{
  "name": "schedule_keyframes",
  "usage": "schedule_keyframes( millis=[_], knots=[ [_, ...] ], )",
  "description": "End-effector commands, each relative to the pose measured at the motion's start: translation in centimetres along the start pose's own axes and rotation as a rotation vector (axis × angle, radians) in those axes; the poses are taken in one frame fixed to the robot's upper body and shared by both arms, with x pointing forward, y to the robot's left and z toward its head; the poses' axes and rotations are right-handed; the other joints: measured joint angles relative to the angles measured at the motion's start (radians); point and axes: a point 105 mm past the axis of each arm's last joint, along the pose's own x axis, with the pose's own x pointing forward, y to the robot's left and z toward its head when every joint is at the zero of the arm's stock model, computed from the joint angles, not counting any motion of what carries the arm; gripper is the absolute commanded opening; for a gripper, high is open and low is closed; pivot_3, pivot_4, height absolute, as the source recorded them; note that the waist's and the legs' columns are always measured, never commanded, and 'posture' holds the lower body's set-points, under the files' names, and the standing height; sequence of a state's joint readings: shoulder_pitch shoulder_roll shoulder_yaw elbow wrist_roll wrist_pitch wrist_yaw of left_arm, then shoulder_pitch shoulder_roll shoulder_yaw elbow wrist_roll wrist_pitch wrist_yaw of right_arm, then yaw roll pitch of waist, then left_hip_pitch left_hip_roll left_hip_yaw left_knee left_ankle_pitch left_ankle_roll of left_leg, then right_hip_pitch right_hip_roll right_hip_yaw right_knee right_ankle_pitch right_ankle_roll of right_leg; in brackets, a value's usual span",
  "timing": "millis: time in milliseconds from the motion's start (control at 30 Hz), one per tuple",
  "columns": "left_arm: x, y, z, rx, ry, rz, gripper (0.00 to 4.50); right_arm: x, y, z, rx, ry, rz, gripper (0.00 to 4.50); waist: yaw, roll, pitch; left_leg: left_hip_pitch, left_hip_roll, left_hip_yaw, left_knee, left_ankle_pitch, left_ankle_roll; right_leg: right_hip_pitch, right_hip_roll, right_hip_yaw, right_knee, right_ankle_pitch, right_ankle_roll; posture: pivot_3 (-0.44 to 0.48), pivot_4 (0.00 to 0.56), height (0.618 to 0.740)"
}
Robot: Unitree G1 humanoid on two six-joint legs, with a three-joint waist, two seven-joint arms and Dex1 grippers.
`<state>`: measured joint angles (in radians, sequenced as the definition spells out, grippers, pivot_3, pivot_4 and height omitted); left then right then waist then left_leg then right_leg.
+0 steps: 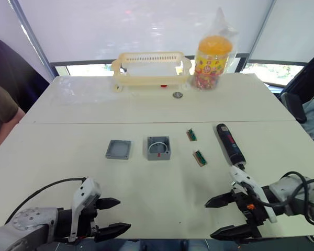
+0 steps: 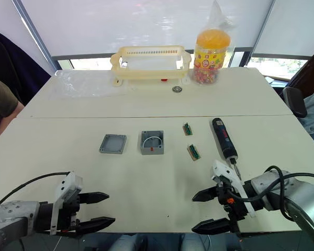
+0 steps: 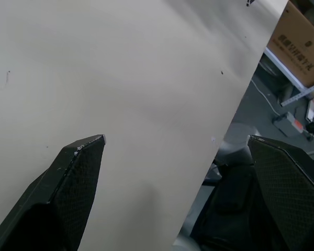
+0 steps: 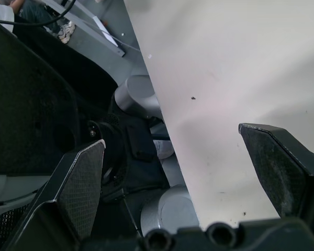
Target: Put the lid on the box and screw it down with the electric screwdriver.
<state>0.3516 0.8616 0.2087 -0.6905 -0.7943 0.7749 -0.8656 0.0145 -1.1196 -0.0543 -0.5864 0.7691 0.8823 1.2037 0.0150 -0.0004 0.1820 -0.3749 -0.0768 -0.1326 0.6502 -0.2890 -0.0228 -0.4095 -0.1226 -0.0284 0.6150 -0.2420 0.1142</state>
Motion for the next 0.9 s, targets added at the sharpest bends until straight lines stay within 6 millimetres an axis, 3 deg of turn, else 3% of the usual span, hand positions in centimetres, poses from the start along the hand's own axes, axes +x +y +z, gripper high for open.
schedule_keyframes(
  millis=[33,900],
  knots=[
    [-0.2,0.1,0.4,0.031,-0.007,-0.001,4.46,-0.4,0.4,0.6,-0.038,-0.005,0.007,4.50,0.000,0.000,0.000,0.000,0.000,0.000,0.000,0.000,0.000,0.000,0.000,0.000,0.000,0.000,0.000,0.000,0.150,0.740],
    [-0.5,1.6,1.3,0.057,-0.029,0.074,4.46,0.3,-1.4,2.2,-0.083,-0.040,-0.011,4.50,0.000,0.000,0.000,0.000,0.001,0.000,0.000,0.000,0.000,0.000,0.001,0.000,0.000,0.001,-0.001,0.000,0.150,0.740]
  ],
)
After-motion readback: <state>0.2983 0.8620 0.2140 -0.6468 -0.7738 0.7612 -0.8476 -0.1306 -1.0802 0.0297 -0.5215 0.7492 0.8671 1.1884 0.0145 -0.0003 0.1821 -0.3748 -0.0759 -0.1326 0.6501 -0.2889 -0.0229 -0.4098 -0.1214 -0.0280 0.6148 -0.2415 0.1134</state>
